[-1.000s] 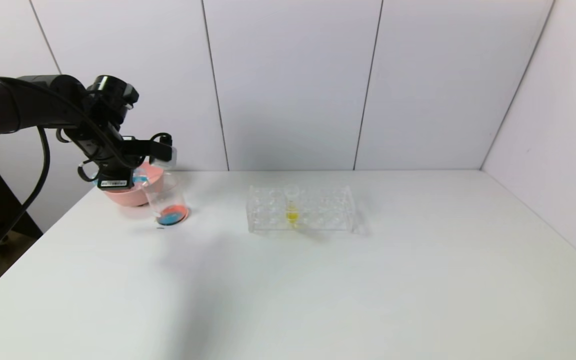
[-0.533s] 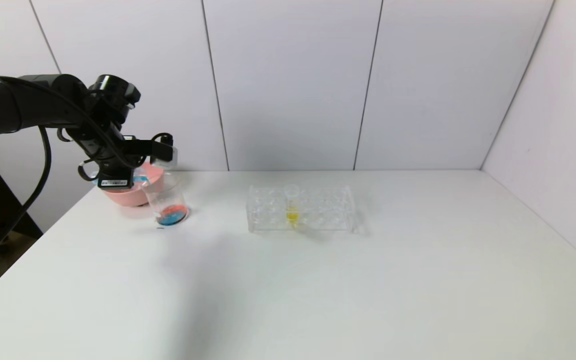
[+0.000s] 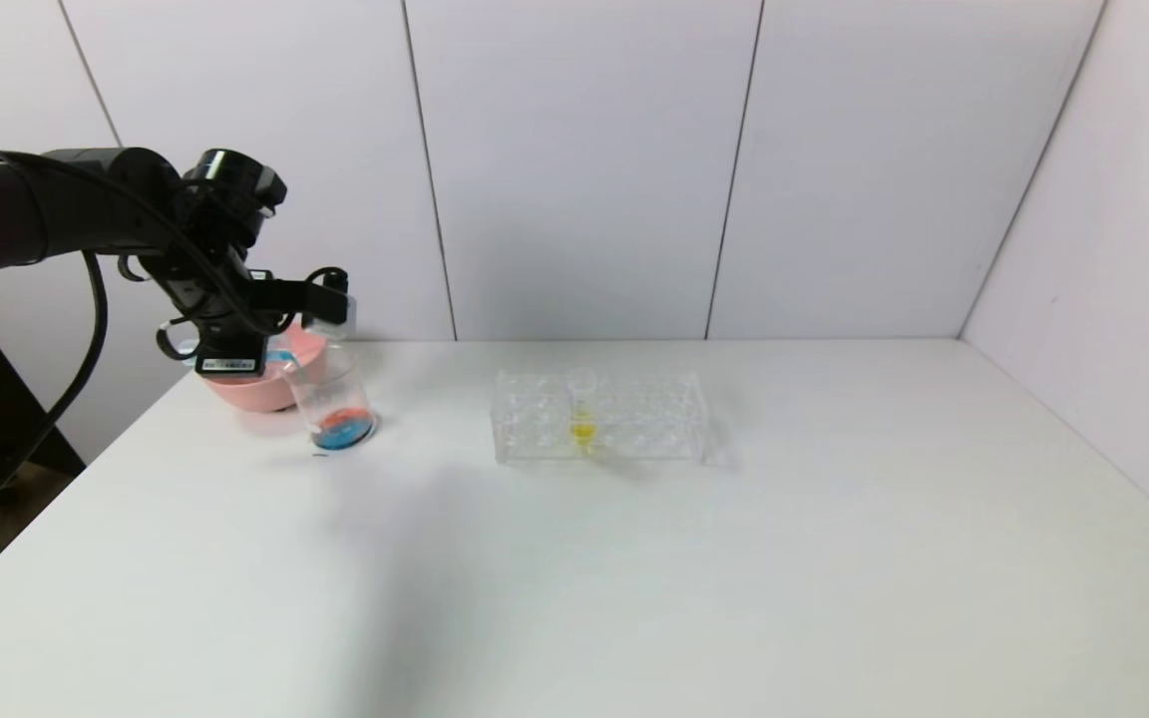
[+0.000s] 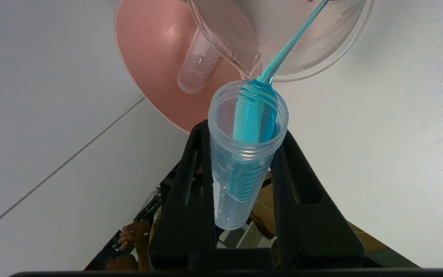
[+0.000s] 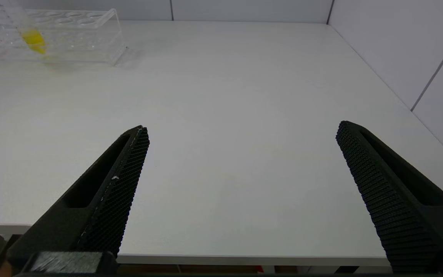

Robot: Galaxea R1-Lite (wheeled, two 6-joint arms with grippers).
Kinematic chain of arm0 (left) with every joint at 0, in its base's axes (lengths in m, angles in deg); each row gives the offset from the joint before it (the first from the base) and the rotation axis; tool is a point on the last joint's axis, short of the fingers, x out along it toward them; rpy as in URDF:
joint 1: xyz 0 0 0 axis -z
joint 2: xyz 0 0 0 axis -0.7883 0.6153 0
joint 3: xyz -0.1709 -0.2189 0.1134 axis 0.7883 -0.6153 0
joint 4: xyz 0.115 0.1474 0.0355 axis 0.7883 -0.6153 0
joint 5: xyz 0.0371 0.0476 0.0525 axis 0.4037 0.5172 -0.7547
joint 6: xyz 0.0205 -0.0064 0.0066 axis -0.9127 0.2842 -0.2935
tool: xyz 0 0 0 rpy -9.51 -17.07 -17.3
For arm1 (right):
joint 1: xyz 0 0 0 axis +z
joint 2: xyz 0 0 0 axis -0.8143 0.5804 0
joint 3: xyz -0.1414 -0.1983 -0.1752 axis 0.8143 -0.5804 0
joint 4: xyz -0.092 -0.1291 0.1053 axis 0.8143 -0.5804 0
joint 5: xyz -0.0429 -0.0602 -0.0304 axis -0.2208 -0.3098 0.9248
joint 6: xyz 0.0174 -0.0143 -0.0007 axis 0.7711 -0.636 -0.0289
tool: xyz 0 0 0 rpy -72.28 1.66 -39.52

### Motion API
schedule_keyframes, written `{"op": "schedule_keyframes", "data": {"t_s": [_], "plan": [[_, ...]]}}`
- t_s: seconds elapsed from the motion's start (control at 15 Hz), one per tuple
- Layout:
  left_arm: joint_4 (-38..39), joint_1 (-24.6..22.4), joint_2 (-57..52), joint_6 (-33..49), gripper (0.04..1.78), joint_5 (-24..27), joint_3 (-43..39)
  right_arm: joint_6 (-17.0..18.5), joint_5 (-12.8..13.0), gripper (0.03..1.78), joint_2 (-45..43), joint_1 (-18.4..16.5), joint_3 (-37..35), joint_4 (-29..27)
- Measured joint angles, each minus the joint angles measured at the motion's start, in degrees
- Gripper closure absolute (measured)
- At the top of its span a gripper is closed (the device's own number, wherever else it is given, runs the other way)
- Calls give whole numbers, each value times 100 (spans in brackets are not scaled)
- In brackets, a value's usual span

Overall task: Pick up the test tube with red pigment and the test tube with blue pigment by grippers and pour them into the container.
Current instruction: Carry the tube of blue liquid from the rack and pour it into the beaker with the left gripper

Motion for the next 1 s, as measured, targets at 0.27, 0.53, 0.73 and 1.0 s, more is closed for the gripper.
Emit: {"op": "schedule_keyframes", "data": {"t_s": [0.27,0.53,0.73,1.0], "plan": [[2,46,0,-2,138,-133,0,0,0,4,0,0,0,0],[4,79,2,-23,138,-306,0,0,0,4,0,0,0,0],[2,107,0,-56,138,-362,0,0,0,4,0,0,0,0],[2,140,-5,-63,138,-395,-2,0,0,4,0,0,0,2]]}}
